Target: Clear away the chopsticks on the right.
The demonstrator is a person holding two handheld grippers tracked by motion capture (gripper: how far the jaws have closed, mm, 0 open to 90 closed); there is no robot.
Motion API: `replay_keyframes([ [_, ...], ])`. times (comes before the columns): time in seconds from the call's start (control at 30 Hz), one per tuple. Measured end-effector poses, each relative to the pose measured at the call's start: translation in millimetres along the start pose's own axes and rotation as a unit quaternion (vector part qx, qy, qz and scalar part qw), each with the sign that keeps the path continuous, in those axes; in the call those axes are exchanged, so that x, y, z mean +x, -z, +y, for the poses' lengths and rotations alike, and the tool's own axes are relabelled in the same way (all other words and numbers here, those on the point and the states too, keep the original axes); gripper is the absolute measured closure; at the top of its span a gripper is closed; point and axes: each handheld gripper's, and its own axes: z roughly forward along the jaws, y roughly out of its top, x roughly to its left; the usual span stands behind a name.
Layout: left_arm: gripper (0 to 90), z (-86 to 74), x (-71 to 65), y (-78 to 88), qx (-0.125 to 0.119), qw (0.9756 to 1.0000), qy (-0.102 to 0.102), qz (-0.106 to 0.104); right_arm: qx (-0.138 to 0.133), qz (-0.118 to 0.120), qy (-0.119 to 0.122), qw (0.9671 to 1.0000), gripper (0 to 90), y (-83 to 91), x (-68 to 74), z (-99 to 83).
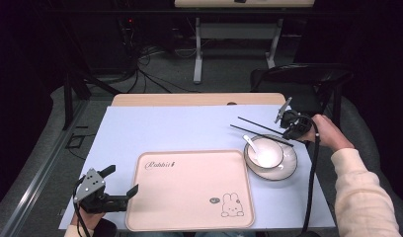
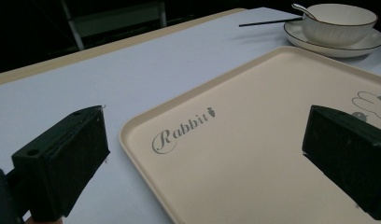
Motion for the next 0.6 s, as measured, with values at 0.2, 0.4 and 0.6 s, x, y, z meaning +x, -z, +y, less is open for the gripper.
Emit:
replay_keyframes([
  [0.2, 0.0, 0.0, -0.5, 0.9, 0.000, 1.0000, 0.000, 0.000, -0.004, -0.007, -0.026, 0.9996, 85.1, 17.7, 12.2, 7.4],
  [0.4, 0.1, 0.3, -1.1, 0.2, 0.003, 1.0000, -0.004, 0.002, 0.000, -0.006, -0.054, 0.9985, 85.2, 31.8, 25.5, 18.5],
  [0.6, 0.0, -0.1, -0.8, 1.1, -0.001, 1.0000, -0.001, 0.004, 0.007, -0.004, -0.086, 0.9962, 85.2, 44.8, 41.7, 29.6],
])
